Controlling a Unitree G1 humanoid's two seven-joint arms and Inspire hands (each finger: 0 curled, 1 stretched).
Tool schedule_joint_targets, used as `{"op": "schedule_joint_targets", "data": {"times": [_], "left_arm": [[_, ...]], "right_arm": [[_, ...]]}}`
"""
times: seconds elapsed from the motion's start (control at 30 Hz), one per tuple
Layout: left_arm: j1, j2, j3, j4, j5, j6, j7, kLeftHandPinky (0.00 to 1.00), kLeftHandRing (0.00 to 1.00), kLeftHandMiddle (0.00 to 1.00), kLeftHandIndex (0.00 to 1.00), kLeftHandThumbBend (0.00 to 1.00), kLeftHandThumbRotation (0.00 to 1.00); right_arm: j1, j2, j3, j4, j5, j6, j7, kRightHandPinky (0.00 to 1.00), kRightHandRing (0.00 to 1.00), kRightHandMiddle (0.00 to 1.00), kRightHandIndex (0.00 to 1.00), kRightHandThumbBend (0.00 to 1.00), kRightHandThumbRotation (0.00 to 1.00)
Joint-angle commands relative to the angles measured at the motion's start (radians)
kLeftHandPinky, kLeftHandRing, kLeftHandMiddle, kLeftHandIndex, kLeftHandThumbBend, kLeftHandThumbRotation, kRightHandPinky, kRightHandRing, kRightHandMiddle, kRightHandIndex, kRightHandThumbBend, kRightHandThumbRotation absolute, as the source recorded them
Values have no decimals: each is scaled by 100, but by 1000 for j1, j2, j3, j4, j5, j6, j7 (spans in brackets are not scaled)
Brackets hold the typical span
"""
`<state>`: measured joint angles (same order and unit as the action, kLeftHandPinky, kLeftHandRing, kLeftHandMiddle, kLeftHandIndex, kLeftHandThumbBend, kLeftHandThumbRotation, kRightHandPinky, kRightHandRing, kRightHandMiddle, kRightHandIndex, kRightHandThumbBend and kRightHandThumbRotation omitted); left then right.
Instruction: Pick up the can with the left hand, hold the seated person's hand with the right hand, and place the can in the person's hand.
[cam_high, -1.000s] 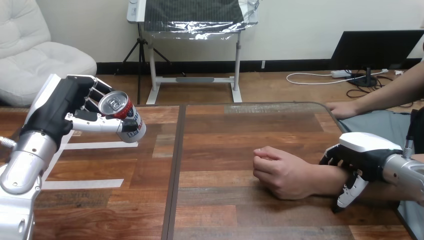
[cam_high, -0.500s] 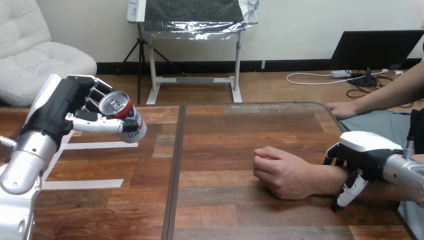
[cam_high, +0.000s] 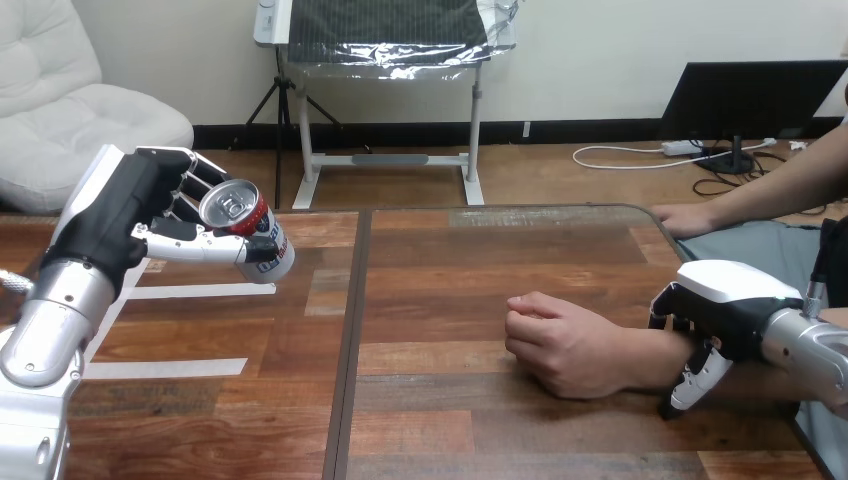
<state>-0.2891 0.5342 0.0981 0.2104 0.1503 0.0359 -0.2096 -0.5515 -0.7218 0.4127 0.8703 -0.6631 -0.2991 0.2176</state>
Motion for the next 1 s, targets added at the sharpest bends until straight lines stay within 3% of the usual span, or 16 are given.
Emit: {"op": "schedule_joint_targets", "data": {"times": [0.0,0.63,0.97], "left_arm": [[-42,15,20,-56,-8,-22,4,30,35,38,41,77,0],[-45,13,20,-52,-11,-20,0,30,35,39,42,76,0],[-48,13,21,-47,-13,-26,0,30,36,39,42,76,0]], "right_arm": [[55,44,32,68,-6,19,17,23,32,42,53,89,4],[62,50,17,67,19,-2,25,32,41,49,47,86,5],[61,51,20,61,27,-7,26,34,42,50,49,83,11]]}}
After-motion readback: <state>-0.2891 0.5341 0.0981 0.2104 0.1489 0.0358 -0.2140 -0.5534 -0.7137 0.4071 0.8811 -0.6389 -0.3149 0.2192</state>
